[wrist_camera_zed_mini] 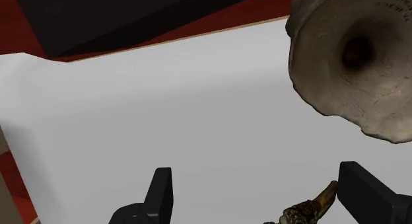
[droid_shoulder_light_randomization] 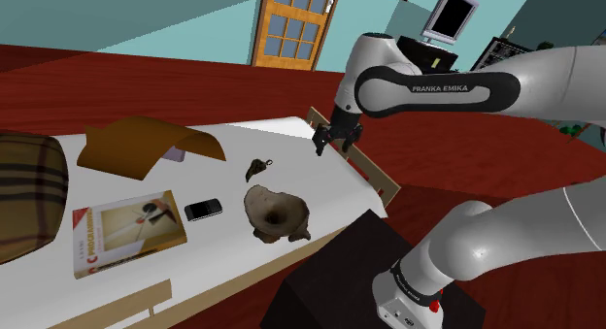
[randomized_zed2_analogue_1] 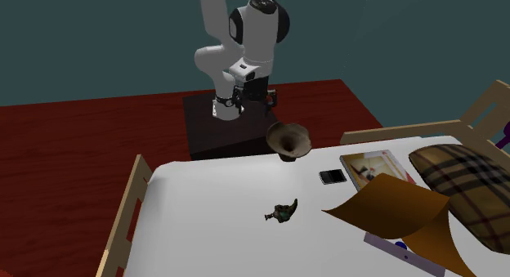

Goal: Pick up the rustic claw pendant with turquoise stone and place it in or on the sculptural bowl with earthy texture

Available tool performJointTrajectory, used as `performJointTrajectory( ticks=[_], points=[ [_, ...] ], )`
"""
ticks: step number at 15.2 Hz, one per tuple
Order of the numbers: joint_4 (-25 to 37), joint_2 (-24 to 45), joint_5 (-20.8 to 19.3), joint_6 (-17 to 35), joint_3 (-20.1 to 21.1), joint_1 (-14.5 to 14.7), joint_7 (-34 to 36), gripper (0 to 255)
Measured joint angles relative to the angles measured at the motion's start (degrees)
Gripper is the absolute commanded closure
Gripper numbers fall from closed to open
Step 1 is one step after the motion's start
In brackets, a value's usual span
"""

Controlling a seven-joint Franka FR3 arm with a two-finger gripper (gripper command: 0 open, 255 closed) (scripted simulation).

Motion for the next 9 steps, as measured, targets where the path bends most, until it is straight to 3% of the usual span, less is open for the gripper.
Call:
performJointTrajectory(
  ticks=[9],
  points=[
    [5.0,18.7,-2.6,16.5,3.2,-1.9,11.5,0]
  ],
)
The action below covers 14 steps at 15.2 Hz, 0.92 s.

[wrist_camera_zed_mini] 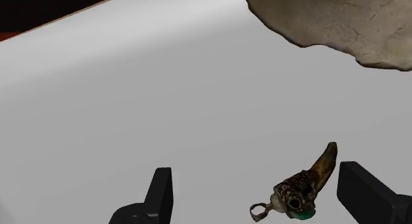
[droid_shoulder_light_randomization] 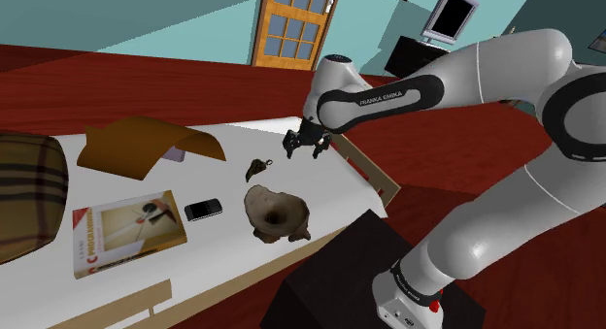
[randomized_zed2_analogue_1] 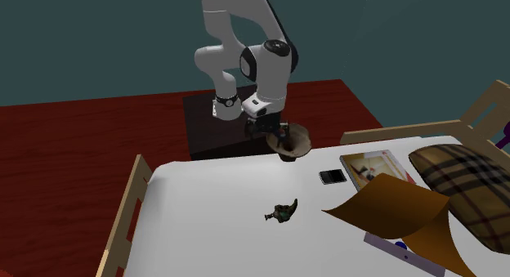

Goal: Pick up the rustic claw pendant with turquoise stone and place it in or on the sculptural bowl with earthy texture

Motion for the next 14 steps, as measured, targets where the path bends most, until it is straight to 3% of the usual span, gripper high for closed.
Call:
performJointTrajectory(
  ticks=[6,14],
  points=[
    [7.0,14.0,-4.8,8.4,0.3,-0.3,9.0,0],
    [21.2,31.7,-10.2,14.3,-2.8,1.8,18.5,0]
  ],
)
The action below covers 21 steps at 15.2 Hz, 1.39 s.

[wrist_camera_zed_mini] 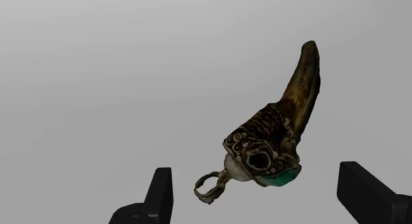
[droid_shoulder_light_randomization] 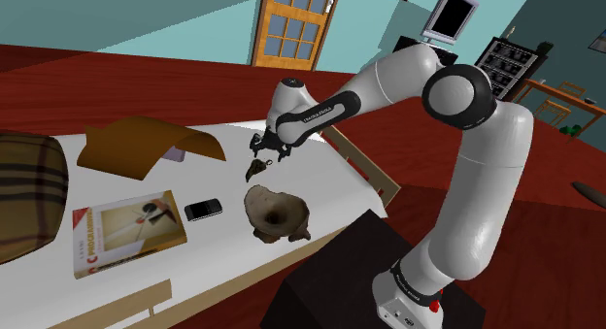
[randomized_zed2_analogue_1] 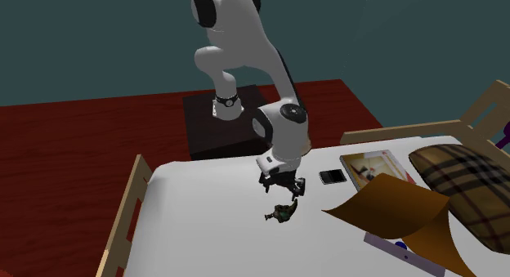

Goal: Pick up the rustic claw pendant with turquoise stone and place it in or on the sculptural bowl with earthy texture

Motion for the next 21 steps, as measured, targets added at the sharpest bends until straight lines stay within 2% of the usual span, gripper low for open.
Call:
performJointTrajectory(
  ticks=[4,10,17,18,21],
  points=[
    [6.2,6.9,-1.0,1.7,-1.5,1.1,2.6,0],
    [7.9,11.1,-1.9,4.2,-2.4,1.5,3.4,0],
    [8.1,11.6,-2.0,4.6,-2.5,1.6,3.5,0],
    [8.1,11.6,-2.0,4.6,-2.5,1.6,3.5,255],
    [8.2,11.6,-2.0,4.5,-2.5,1.6,3.5,255]
  ],
)
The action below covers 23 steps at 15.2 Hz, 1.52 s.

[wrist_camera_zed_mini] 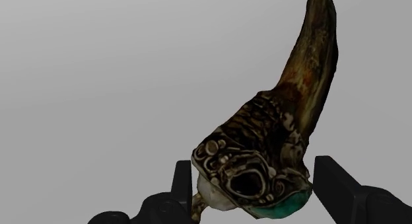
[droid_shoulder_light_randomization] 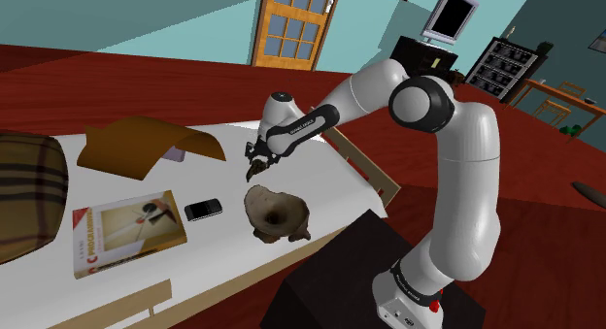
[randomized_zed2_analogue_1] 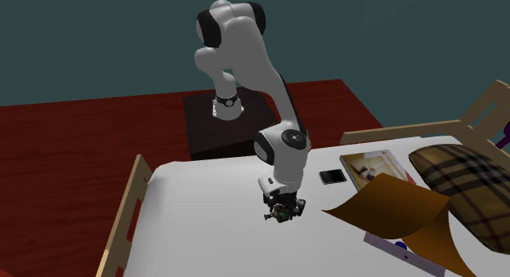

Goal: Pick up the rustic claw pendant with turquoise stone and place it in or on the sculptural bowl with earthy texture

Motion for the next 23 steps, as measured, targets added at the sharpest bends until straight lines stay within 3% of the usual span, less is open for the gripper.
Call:
performJointTrajectory(
  ticks=[9,23],
  points=[
    [-0.3,-0.7,0.1,-0.4,0.2,0.0,0.0,255],
    [-0.1,-8.2,2.6,-8.1,2.1,-1.4,-2.5,255]
  ],
)
